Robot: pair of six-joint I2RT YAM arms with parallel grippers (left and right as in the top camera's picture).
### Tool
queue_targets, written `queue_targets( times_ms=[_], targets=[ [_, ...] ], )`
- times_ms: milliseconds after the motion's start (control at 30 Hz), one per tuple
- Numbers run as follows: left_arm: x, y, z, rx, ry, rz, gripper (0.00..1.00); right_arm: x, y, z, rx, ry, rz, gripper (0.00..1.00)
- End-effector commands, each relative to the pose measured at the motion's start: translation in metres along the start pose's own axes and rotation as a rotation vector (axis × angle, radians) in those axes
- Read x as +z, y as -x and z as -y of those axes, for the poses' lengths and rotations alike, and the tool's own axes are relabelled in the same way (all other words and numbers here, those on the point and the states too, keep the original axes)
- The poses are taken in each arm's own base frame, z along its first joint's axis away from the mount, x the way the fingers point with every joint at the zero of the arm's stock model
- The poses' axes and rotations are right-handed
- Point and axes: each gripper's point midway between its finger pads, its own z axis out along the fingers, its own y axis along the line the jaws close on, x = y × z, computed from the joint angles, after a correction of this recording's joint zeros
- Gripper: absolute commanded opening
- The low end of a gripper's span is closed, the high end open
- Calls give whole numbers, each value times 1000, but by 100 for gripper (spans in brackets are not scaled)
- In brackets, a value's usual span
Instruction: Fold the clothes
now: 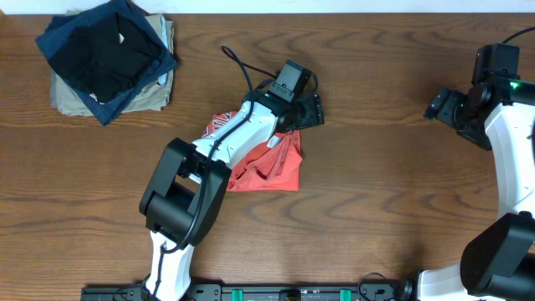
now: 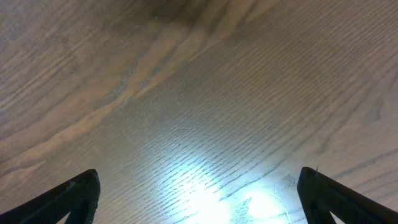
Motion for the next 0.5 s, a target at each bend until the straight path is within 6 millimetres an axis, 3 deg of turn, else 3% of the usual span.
queue_targets(
  times_ms=[0, 233, 467],
  targets=[
    [-31, 13, 38, 57, -95, 38, 74, 0, 2, 3, 4, -11, 5, 99],
    [-79, 7, 50, 148, -94, 44, 82, 0, 2, 3, 4, -11, 5, 99],
    [-91, -9, 56, 168, -132, -25, 88, 0, 2, 3, 4, -11, 5, 99]
  ],
)
